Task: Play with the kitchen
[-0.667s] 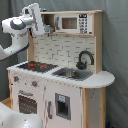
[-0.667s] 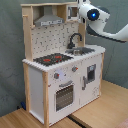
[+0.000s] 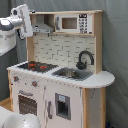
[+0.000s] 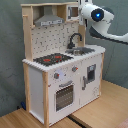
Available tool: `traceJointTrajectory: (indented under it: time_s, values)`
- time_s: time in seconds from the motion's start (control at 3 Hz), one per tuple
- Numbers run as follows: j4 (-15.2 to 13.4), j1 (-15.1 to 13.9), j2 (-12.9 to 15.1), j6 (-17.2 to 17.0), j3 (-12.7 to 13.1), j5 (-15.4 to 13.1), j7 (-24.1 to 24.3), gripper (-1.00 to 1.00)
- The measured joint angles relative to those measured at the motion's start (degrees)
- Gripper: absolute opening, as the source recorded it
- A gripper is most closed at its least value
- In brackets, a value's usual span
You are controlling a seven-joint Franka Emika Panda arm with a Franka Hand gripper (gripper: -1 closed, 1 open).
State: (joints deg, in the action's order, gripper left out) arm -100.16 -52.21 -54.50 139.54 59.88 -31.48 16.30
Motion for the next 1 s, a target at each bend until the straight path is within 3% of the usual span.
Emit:
traceJointTrajectory:
  time_s: [1.0]
  values:
    - [-0.1, 9.6, 1.3, -16.2, -0.3, 1.4, -3.6, 1.0]
